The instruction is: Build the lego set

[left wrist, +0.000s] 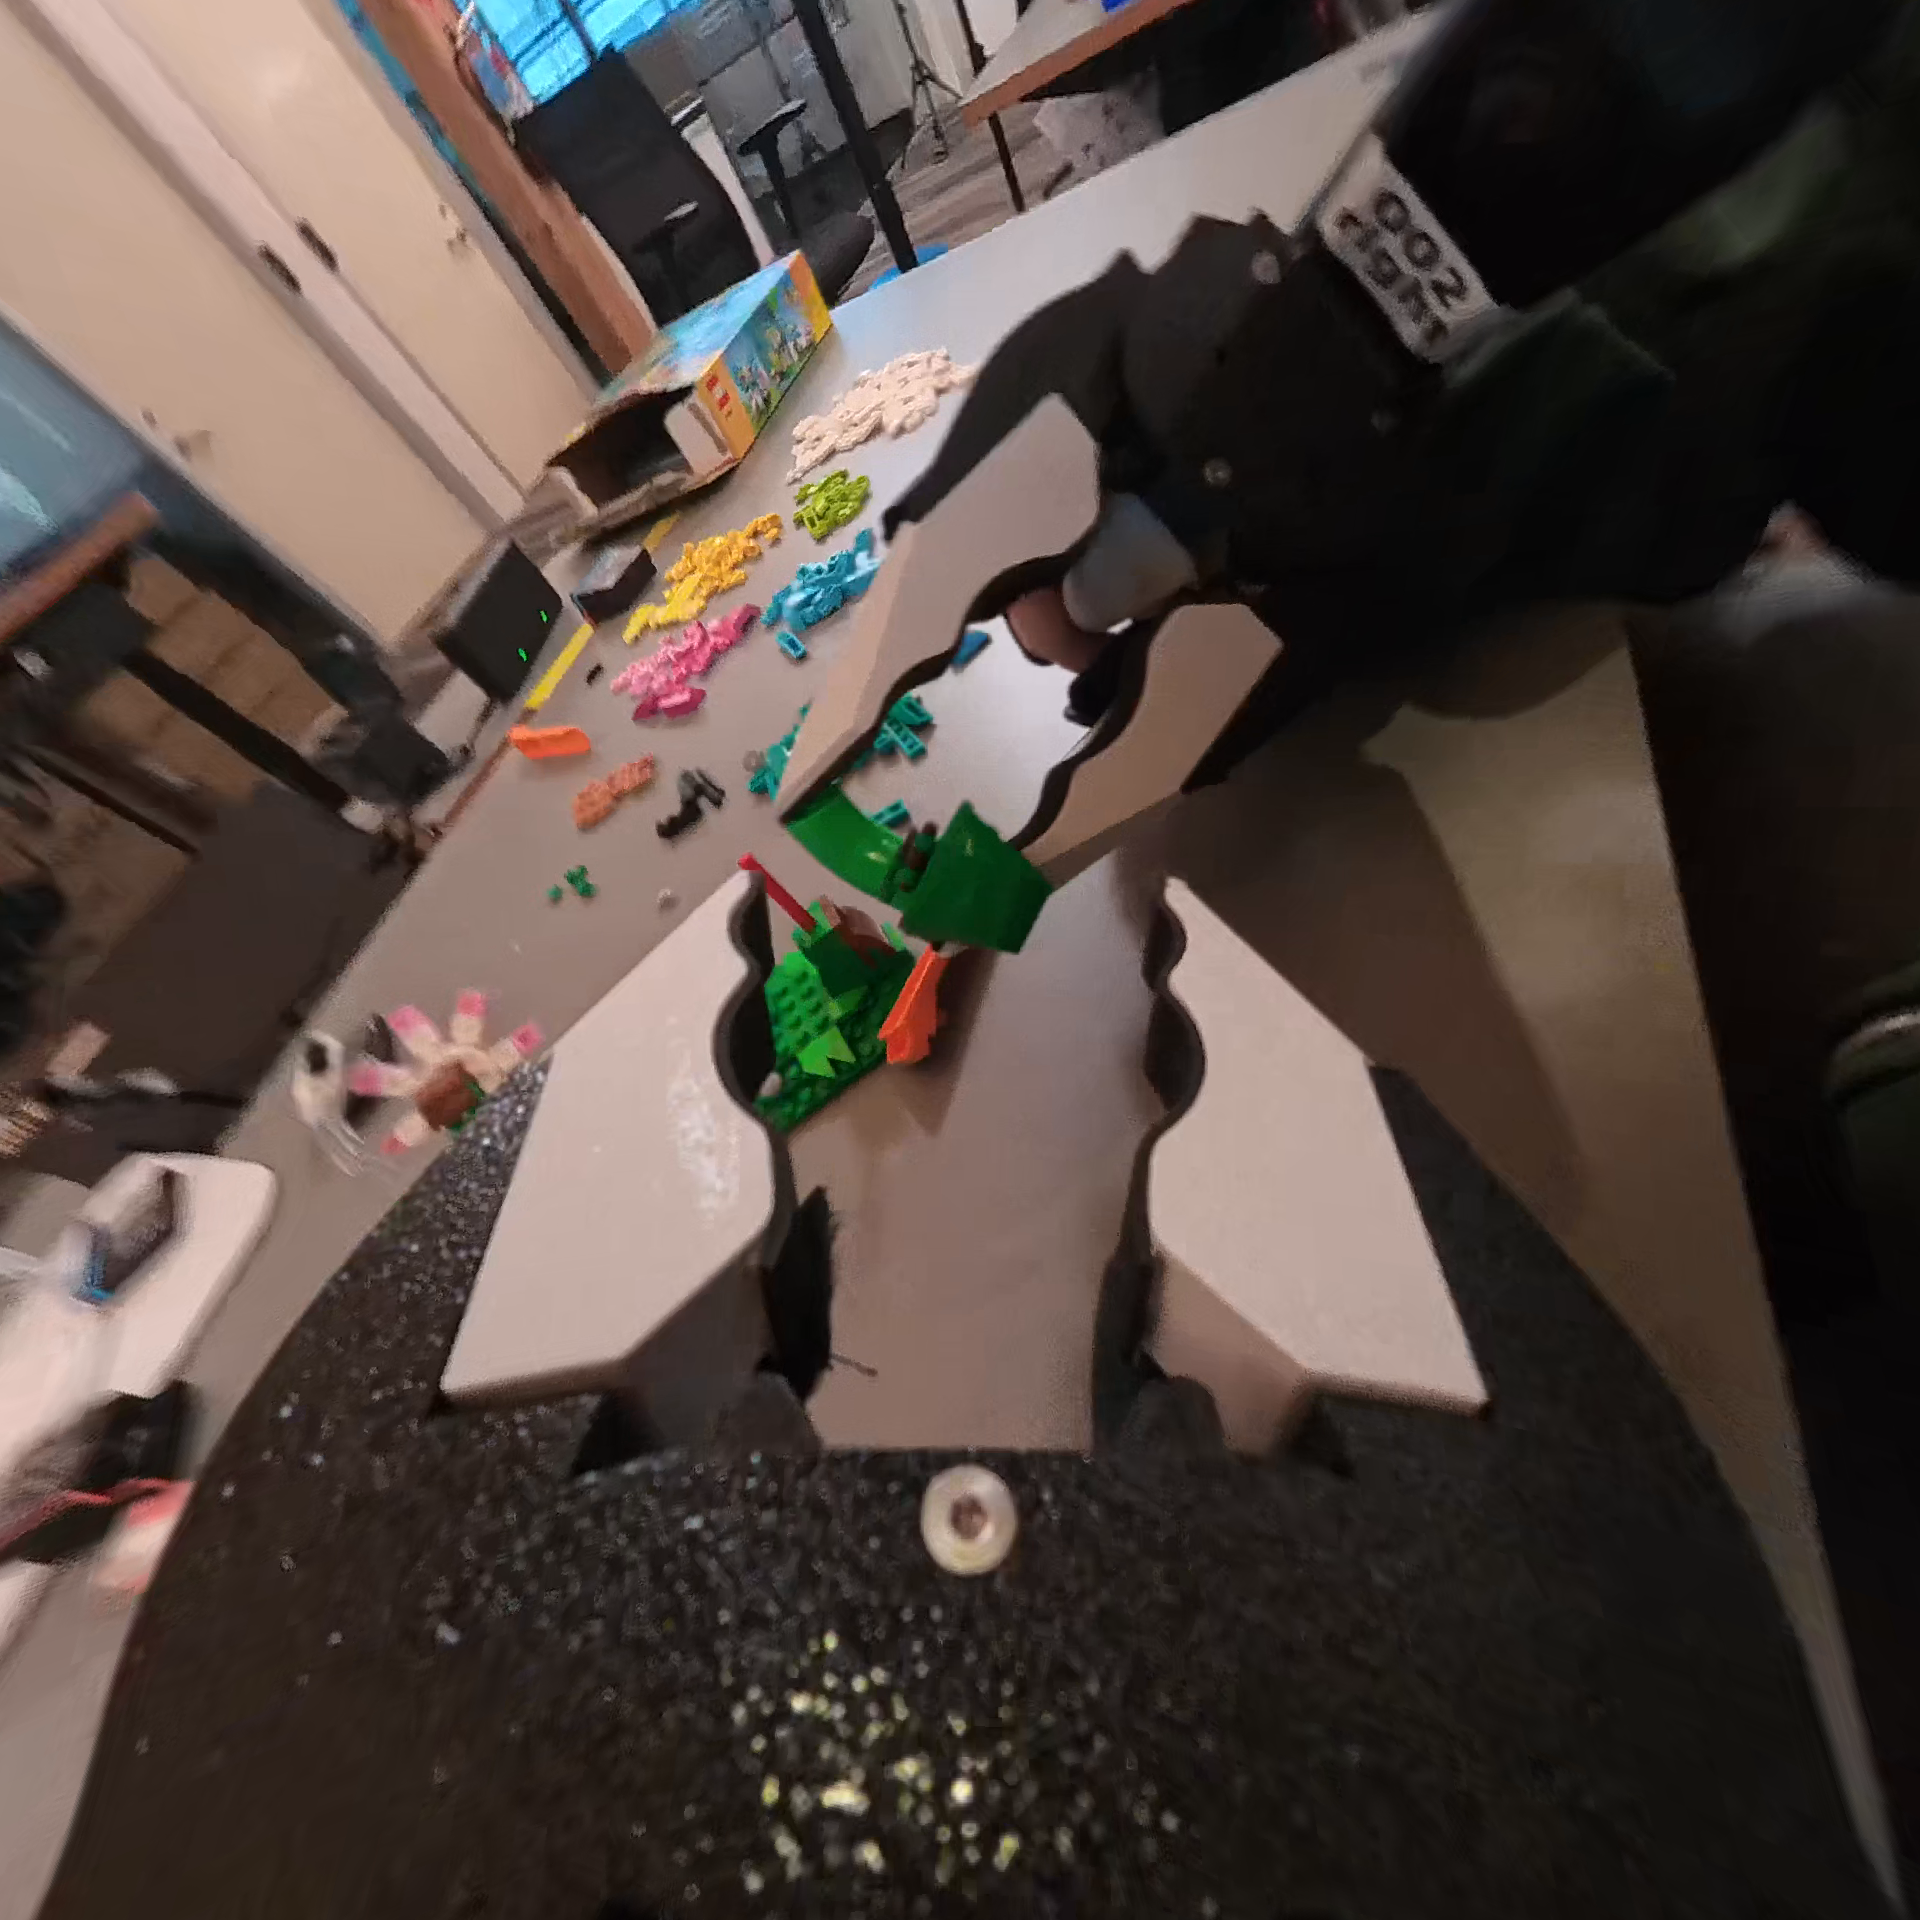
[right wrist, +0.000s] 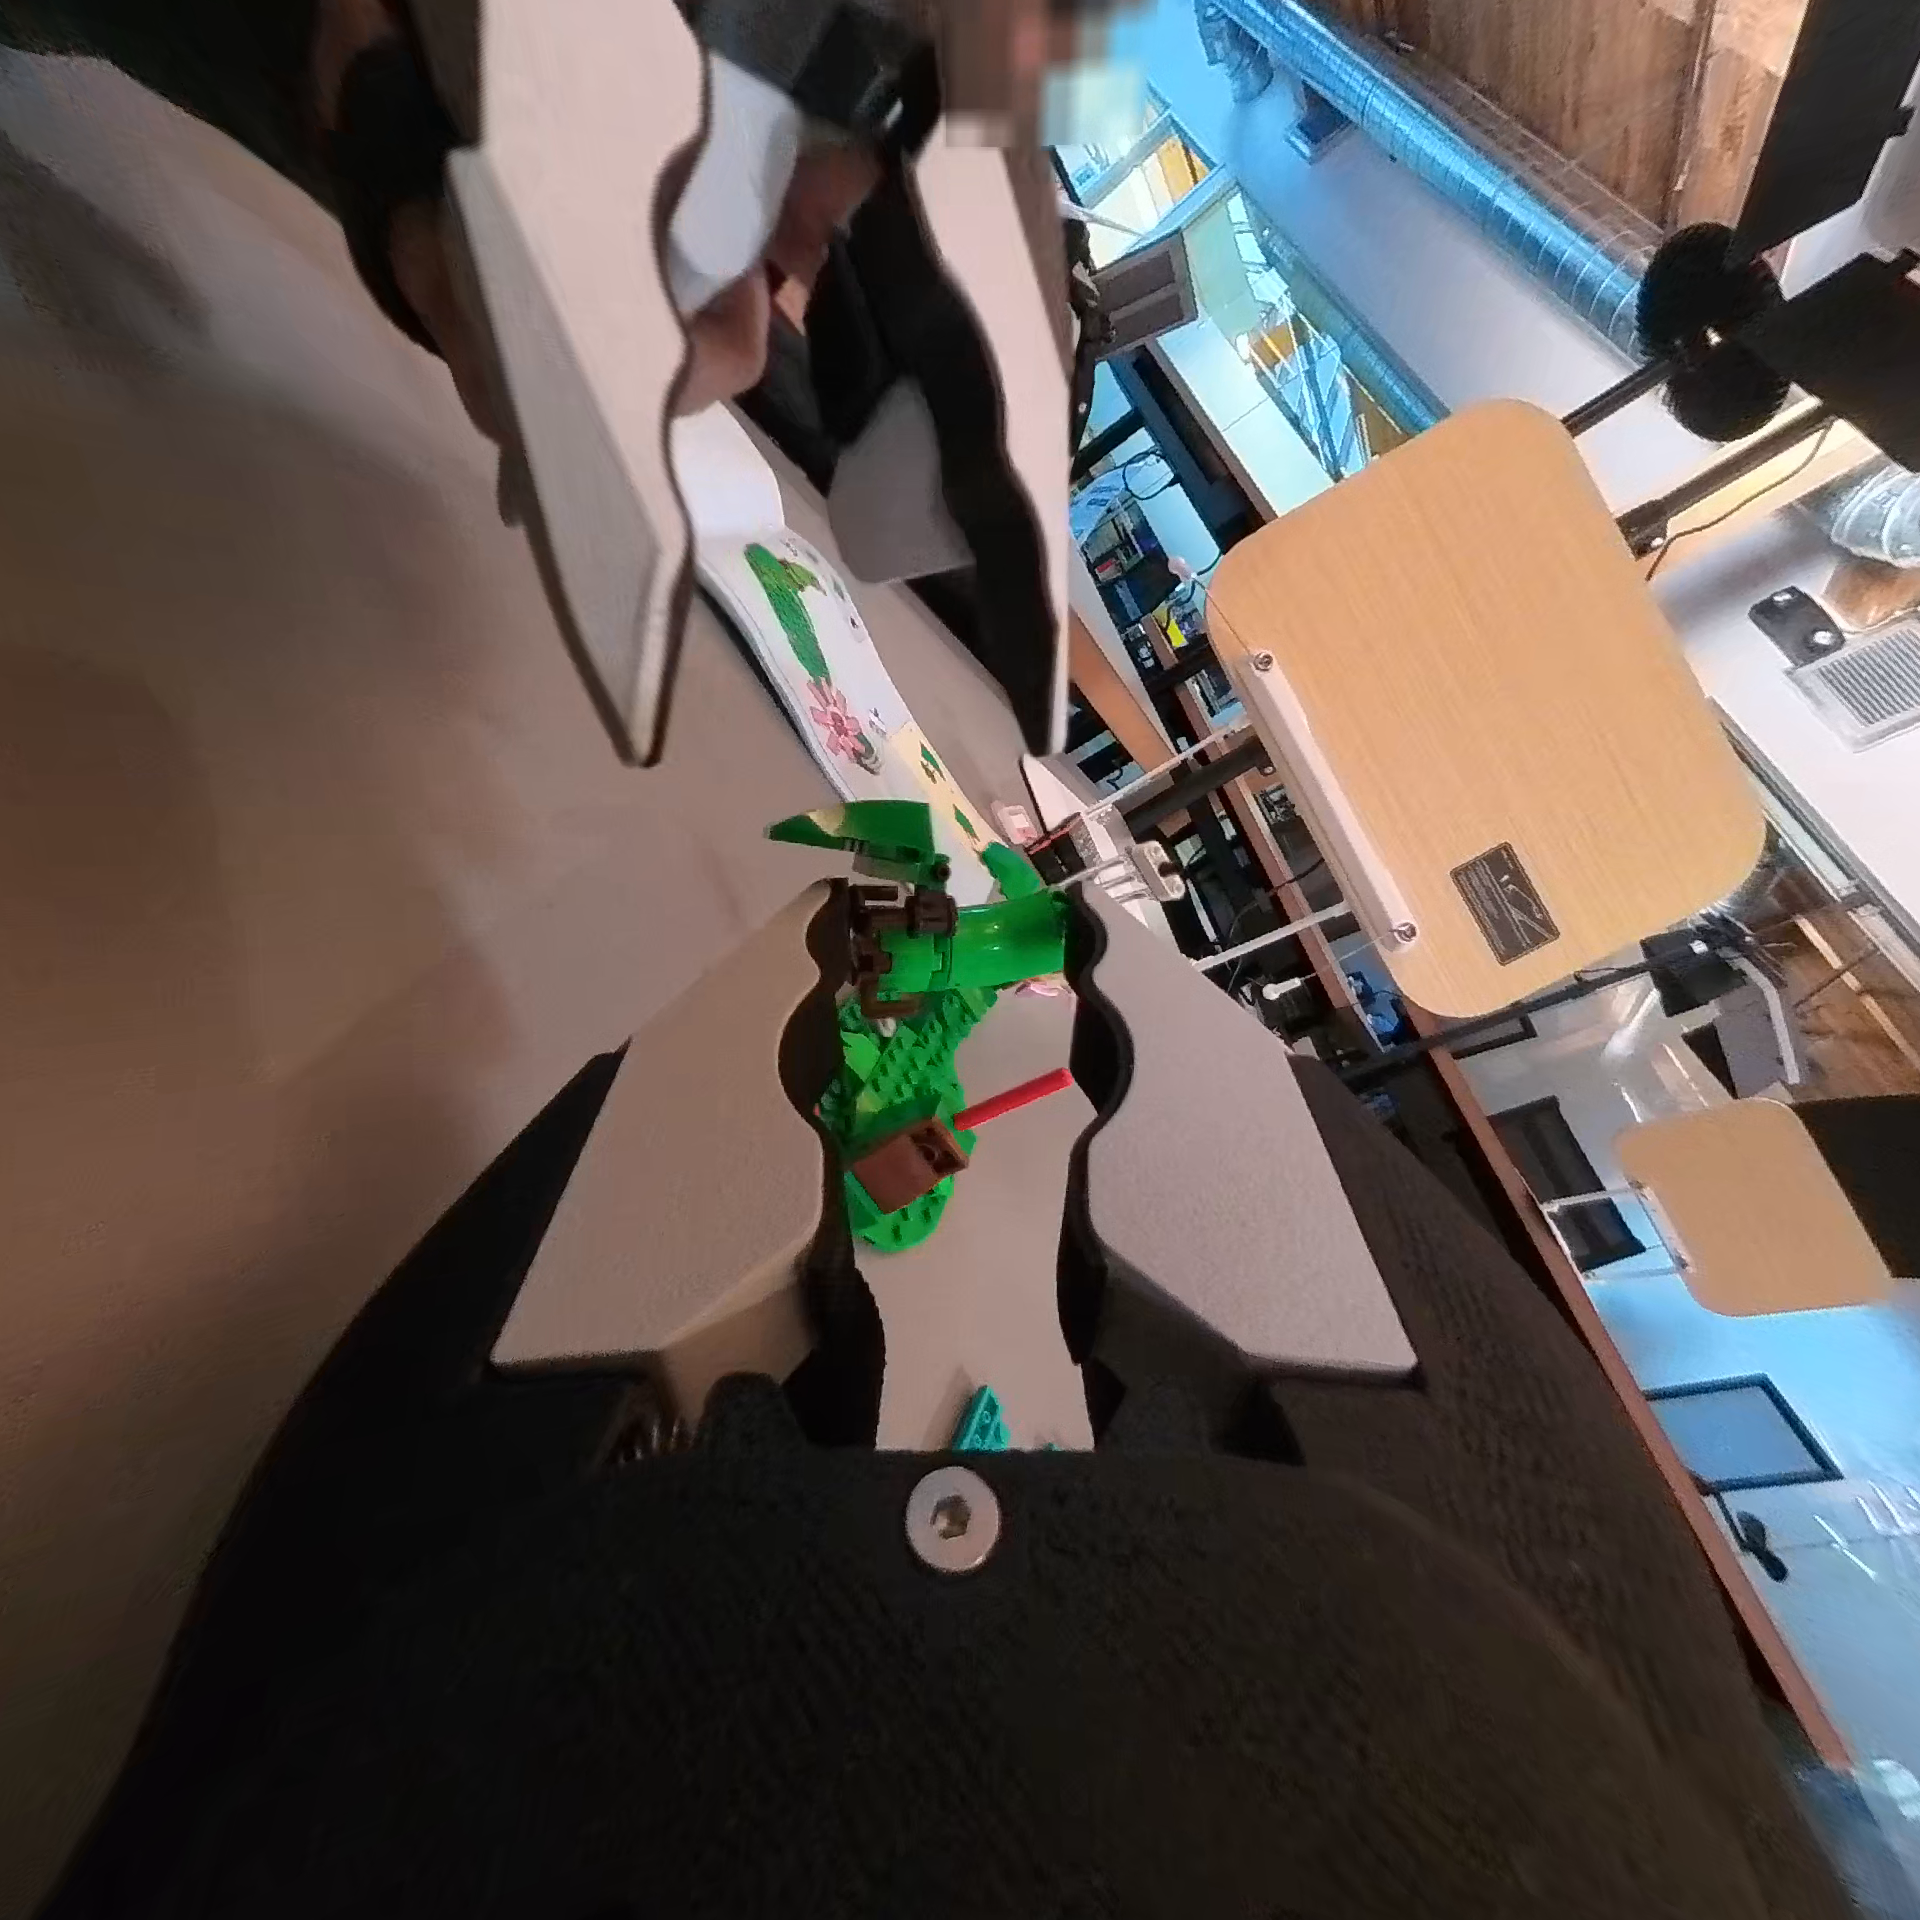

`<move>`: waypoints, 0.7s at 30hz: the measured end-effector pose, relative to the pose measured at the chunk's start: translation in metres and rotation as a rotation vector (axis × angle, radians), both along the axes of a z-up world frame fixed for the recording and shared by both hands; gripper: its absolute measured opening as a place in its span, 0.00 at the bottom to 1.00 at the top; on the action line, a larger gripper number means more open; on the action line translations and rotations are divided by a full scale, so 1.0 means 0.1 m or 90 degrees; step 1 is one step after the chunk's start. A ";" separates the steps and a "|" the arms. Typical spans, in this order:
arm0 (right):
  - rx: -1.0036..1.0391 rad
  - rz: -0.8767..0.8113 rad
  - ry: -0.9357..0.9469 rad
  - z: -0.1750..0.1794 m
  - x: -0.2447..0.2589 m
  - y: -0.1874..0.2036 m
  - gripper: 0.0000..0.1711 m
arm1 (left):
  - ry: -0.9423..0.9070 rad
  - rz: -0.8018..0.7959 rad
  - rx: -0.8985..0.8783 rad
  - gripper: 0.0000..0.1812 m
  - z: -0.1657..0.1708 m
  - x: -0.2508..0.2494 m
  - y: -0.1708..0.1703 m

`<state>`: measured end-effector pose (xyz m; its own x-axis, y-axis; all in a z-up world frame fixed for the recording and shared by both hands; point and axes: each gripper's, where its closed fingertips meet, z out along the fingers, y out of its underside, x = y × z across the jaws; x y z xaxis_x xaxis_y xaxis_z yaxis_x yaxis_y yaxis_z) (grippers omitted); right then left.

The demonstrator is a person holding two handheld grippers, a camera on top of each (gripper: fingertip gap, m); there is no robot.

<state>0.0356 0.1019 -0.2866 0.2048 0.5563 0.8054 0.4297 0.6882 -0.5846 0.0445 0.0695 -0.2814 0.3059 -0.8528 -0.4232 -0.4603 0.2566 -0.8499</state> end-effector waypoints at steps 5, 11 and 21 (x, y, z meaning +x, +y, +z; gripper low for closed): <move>-0.011 0.030 -0.004 -0.02 -0.03 -0.08 0.23 | 0.149 -0.043 0.191 0.39 -0.12 0.05 -0.11; -0.008 0.064 -0.016 -0.05 -0.08 -0.21 0.23 | 0.171 -0.058 0.205 0.39 -0.25 0.10 -0.12; -0.013 0.086 -0.027 -0.08 -0.10 -0.27 0.24 | 0.185 -0.083 0.185 0.29 -0.35 0.12 -0.17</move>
